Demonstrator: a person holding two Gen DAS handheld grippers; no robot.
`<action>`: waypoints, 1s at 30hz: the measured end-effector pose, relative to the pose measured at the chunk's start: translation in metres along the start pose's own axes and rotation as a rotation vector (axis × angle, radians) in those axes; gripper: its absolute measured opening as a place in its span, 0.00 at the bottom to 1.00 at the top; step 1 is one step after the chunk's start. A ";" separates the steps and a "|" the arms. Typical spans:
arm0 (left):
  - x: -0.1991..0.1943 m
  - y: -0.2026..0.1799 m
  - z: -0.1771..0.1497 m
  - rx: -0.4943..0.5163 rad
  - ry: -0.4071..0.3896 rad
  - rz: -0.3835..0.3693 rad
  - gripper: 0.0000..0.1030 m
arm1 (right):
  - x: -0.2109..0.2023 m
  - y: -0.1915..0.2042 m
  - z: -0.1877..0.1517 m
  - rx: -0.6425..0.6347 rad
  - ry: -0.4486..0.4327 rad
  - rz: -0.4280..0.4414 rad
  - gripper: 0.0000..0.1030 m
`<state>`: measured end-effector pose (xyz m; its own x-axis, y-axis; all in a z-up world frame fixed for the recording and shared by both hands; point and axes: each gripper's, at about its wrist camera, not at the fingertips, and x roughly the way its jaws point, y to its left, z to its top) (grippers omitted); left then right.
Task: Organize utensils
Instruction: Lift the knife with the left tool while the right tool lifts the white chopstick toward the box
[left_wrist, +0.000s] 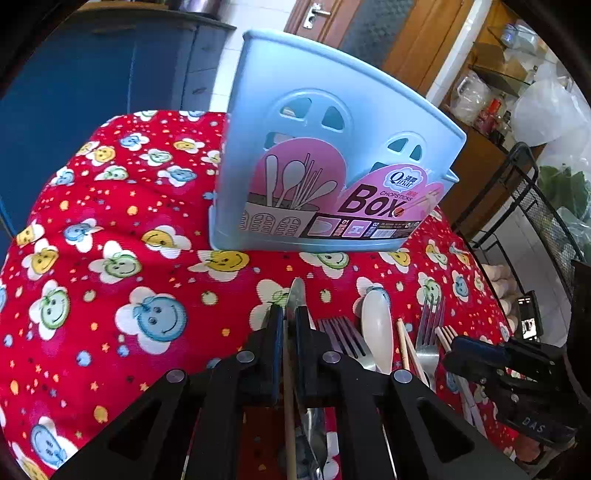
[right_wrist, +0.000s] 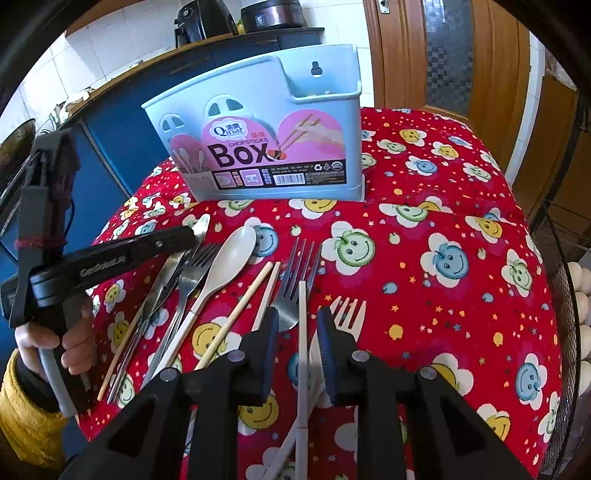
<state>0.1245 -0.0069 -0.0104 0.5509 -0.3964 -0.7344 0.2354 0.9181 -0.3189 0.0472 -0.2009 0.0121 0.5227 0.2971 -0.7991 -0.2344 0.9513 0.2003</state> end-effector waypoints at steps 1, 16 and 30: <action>0.001 -0.001 0.001 0.007 0.005 0.001 0.06 | 0.000 0.000 0.000 -0.001 0.002 0.000 0.23; 0.016 -0.021 0.010 0.108 0.055 0.050 0.03 | -0.006 -0.002 -0.003 0.012 -0.004 0.016 0.24; -0.040 -0.032 0.015 0.078 -0.111 -0.040 0.02 | 0.007 0.002 0.010 -0.034 0.024 -0.005 0.21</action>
<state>0.1068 -0.0202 0.0381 0.6240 -0.4339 -0.6500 0.3182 0.9007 -0.2958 0.0584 -0.1956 0.0125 0.5043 0.2897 -0.8135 -0.2597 0.9493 0.1771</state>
